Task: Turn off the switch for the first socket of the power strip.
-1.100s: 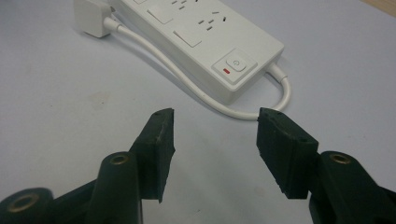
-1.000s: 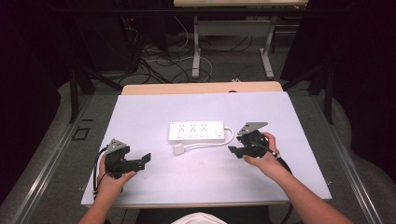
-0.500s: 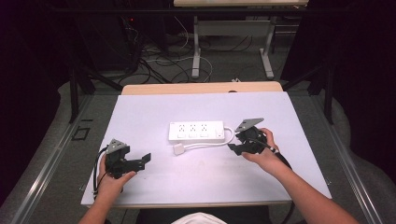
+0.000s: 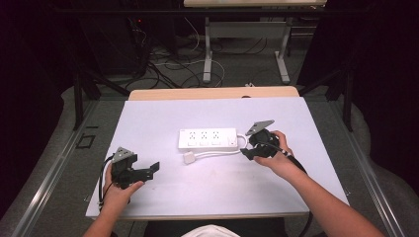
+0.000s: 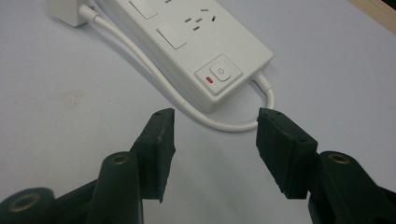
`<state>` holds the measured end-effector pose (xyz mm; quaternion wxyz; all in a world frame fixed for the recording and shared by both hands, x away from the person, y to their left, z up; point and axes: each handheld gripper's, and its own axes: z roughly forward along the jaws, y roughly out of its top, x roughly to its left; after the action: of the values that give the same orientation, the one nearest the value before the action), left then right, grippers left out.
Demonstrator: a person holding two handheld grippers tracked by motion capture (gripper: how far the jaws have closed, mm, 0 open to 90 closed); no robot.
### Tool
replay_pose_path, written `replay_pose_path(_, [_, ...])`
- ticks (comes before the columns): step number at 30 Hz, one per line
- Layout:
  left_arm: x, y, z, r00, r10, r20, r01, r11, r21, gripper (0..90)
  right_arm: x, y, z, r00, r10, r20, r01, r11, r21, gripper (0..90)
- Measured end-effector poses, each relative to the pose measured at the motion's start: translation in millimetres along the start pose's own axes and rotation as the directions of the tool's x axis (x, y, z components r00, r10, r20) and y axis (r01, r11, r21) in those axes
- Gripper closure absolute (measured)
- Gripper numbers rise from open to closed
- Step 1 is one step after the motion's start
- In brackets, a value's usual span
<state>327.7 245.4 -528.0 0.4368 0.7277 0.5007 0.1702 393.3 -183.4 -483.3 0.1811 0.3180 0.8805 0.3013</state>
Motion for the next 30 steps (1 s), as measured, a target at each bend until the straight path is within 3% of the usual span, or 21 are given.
replay_pose_path(7, [0.1,0.0,0.2,1.0,0.001,0.0,-0.001,1.0,0.001,3.1,-3.4,6.2,3.4,0.9998,-0.003,0.019,0.003,1.0,-0.012,47.4])
replay_pose_path(15, [0.3,0.0,0.3,1.0,0.001,0.0,-0.001,1.0,0.003,3.1,-9.4,13.0,6.9,1.0,0.006,0.002,-0.006,1.0,0.003,48.7])
replay_pose_path(30, [0.1,-0.4,1.6,1.0,-0.002,-0.005,0.002,1.0,-0.002,3.1,-15.6,18.2,18.7,0.9993,0.038,0.008,-0.038,0.999,-0.001,60.0])
